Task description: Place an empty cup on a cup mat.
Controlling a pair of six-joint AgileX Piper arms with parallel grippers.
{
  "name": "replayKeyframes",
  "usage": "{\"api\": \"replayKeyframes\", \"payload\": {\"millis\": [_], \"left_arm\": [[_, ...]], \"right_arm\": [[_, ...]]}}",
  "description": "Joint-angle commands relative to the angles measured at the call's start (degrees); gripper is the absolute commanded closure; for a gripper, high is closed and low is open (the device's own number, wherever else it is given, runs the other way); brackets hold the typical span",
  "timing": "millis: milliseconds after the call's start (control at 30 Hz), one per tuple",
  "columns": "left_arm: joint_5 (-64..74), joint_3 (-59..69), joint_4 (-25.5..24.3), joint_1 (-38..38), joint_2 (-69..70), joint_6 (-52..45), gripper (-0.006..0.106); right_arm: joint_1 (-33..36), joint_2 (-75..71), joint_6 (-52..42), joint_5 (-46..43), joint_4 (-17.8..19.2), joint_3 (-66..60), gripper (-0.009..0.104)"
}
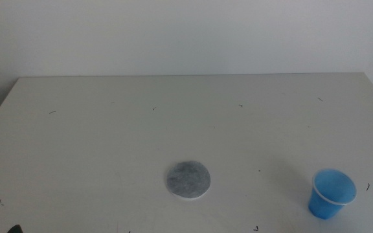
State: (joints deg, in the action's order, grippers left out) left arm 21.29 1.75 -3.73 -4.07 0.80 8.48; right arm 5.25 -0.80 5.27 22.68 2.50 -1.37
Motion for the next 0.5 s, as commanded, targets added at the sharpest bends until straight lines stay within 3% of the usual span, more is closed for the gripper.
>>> {"api": "replayKeyframes", "payload": {"millis": [0,467], "left_arm": [[-3.78,-0.34,-0.02,0.06,0.64,0.61,-0.005],[-3.78,-0.34,-0.02,0.06,0.64,0.61,-0.005]], "right_arm": [[-0.42,-1.14,-0.52,-2.40,0.54,2.80,0.003],[-0.42,12.28,-0.52,7.79,1.19,21.30,0.003]]}}
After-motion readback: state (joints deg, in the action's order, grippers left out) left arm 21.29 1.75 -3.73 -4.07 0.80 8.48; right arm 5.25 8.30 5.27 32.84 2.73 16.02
